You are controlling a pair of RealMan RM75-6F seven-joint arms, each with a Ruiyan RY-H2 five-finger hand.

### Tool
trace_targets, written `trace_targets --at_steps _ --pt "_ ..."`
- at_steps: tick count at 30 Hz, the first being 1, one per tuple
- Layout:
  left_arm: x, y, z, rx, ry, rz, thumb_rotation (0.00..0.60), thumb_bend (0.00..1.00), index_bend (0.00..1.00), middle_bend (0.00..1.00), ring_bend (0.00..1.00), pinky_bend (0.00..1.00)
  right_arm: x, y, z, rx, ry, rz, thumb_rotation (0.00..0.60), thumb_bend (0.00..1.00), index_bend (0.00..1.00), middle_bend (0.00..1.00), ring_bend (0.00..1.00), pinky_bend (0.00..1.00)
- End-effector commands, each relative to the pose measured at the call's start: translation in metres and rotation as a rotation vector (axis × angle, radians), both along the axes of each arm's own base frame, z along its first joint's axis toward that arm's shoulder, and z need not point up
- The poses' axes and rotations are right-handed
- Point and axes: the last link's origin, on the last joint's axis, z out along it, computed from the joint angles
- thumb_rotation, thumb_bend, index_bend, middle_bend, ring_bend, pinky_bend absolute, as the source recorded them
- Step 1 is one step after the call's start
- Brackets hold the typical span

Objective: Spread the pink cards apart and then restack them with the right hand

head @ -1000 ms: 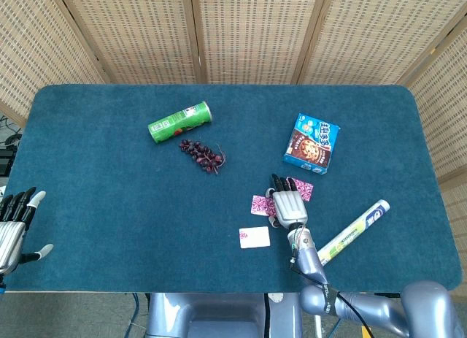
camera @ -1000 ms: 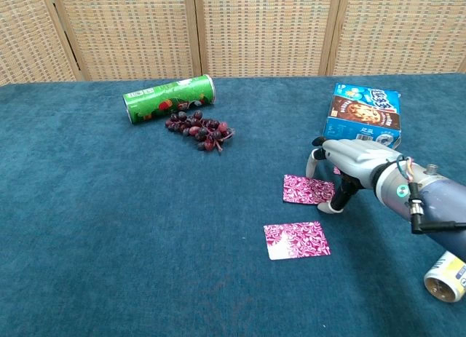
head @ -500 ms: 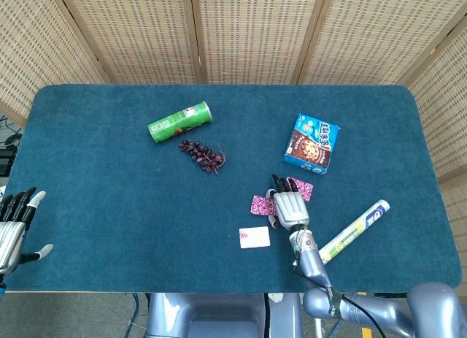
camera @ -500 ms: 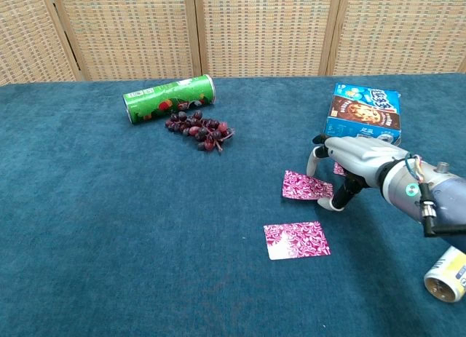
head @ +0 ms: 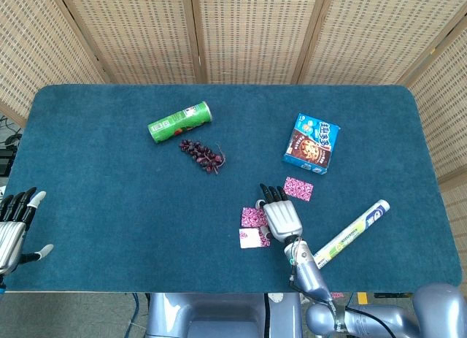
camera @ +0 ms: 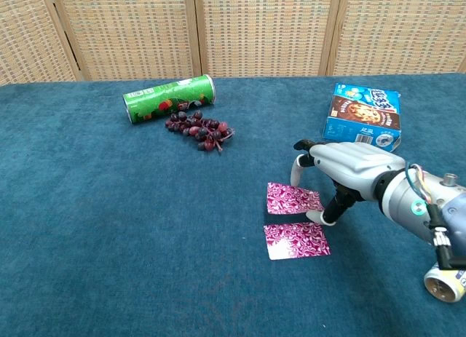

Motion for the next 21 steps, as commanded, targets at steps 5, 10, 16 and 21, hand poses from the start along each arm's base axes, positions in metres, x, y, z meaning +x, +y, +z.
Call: trace_targets --at_steps 5,10,16,21 --pt "0.000 0.000 0.000 -0.001 0.000 0.000 0.600 0.05 0.00 0.00 0.00 0.00 0.003 0.014 -0.001 0.015 0.018 0.035 0.600 0.37 0.55 0.00 0.00 0.00" --pt "0.000 0.000 0.000 -0.001 0.000 0.001 0.600 0.05 0.00 0.00 0.00 0.00 0.002 0.026 0.000 0.018 0.047 0.047 0.600 0.37 0.55 0.00 0.00 0.00" --pt "0.000 0.000 0.000 -0.002 -0.001 0.000 0.600 0.05 0.00 0.00 0.00 0.00 0.000 0.036 -0.001 0.020 0.069 0.041 0.600 0.37 0.55 0.00 0.00 0.00" --pt "0.000 0.000 0.000 -0.002 -0.001 0.000 0.600 0.05 0.00 0.00 0.00 0.00 -0.003 0.043 -0.003 0.033 0.088 0.042 0.600 0.37 0.55 0.00 0.00 0.00"
